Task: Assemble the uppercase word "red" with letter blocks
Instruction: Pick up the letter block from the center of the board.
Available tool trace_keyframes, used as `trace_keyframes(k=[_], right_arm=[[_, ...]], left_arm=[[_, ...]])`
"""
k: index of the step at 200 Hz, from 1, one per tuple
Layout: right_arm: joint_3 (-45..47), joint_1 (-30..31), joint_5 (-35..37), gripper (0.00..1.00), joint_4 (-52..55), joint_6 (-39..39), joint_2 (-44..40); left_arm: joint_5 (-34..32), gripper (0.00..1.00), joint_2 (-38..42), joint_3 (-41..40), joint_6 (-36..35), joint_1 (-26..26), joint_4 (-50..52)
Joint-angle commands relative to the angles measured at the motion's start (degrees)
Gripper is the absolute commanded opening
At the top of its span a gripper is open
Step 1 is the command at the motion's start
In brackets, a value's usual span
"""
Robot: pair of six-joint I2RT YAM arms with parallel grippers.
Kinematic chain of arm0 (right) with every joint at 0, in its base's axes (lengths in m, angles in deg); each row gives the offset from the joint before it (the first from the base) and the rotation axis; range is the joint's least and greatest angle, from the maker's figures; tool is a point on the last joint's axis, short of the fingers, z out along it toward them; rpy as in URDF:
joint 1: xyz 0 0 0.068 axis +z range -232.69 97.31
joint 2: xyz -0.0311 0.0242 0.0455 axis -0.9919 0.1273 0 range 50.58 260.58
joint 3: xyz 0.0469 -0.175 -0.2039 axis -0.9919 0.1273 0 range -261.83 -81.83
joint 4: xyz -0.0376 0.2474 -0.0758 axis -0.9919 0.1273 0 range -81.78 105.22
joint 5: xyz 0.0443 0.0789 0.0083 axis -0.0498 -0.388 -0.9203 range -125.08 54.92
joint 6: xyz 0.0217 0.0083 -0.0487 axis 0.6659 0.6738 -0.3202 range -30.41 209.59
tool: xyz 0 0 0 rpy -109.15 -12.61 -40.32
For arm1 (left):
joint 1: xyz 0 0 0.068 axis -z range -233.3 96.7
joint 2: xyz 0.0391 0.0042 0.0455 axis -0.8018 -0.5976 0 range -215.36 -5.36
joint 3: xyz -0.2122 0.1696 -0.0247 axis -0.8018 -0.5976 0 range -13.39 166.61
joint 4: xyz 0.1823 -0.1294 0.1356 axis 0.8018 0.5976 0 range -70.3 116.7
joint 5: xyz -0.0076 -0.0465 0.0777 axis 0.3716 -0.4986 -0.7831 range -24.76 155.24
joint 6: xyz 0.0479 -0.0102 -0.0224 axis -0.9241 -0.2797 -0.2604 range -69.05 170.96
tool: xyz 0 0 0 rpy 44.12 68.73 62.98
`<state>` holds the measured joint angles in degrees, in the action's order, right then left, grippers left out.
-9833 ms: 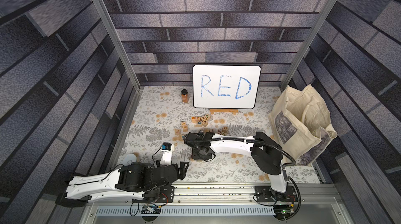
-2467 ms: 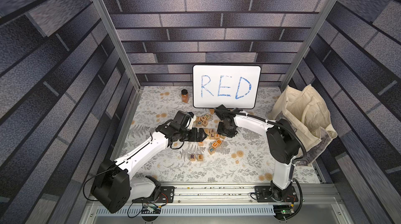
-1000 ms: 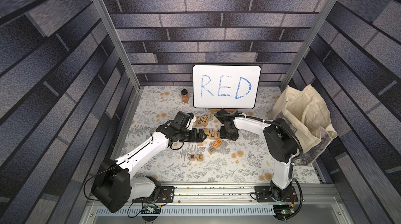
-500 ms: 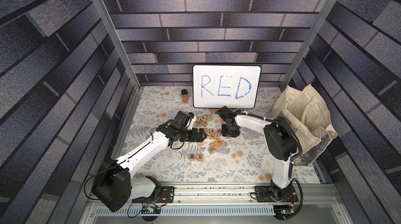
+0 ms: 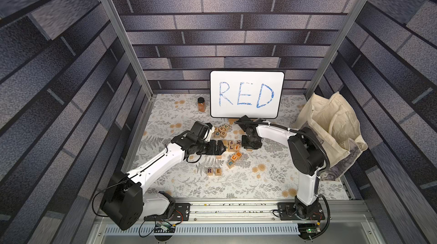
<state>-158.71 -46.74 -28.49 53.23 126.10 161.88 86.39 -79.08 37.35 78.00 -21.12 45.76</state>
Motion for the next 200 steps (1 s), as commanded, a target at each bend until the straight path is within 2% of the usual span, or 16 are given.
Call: trace_keyframes(k=[1,124,200], right_arm=[[0.03,-0.44,1.0,0.16,2.02,-0.4,-3.65],[6.61,0.04,0.3,0.16,1.34,1.32,-13.04],[10.21,3.04,1.23,0.16,1.3,3.26,-17.78]], left_arm=[[-0.65,1.0,-0.33,1.11,0.71,0.85,-0.64],[-5.77,1.0,4.41,-2.61,4.37,7.45,-1.46],[-10.52,1.0,8.33,-5.09,7.37,12.96,-1.1]])
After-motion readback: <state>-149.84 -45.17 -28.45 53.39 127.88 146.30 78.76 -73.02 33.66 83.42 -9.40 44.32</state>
